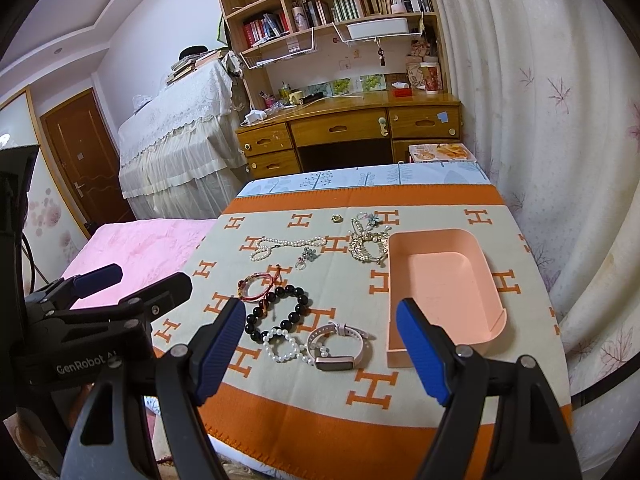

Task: Organize jewelry

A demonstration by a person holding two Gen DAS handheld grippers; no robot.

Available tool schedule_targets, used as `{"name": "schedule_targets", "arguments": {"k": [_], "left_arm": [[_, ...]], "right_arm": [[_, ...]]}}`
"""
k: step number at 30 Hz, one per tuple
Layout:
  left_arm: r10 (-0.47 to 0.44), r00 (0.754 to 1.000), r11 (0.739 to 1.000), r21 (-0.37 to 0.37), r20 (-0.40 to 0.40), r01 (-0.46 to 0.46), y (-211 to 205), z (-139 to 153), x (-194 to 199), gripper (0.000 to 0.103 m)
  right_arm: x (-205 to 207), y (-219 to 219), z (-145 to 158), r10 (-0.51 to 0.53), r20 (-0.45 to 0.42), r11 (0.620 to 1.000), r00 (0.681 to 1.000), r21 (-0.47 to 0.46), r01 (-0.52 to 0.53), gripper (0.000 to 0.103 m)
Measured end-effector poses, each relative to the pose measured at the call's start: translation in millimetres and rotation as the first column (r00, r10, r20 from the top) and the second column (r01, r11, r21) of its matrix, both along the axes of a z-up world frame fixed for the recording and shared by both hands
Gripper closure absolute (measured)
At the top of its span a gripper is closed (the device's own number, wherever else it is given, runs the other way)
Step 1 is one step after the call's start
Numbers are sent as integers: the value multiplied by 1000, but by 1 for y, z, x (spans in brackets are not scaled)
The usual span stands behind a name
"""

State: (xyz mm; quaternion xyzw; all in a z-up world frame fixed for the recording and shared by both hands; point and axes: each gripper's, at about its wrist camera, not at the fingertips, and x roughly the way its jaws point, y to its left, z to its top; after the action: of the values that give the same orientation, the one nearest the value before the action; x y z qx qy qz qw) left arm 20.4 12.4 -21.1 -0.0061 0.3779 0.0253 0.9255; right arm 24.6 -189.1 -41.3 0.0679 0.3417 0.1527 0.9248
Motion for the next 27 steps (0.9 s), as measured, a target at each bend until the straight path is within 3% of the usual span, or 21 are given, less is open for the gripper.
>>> {"name": "schedule_targets", "arguments": {"k": [17, 22, 27], "left_arm": [[-31, 997, 998, -54, -66, 27, 15, -6, 32, 1], [38, 998, 998, 48, -55, -36, 47, -5, 61, 1], [100, 990, 992, 81, -98, -92, 83, -4, 97, 1]], "right_arm": [[22, 15, -3, 61, -41, 997, 997, -51, -63, 25], [46, 21, 3, 97, -46, 989, 994, -108, -101, 25], [89, 28, 14, 118, -56, 980, 991, -156, -126, 25]]}}
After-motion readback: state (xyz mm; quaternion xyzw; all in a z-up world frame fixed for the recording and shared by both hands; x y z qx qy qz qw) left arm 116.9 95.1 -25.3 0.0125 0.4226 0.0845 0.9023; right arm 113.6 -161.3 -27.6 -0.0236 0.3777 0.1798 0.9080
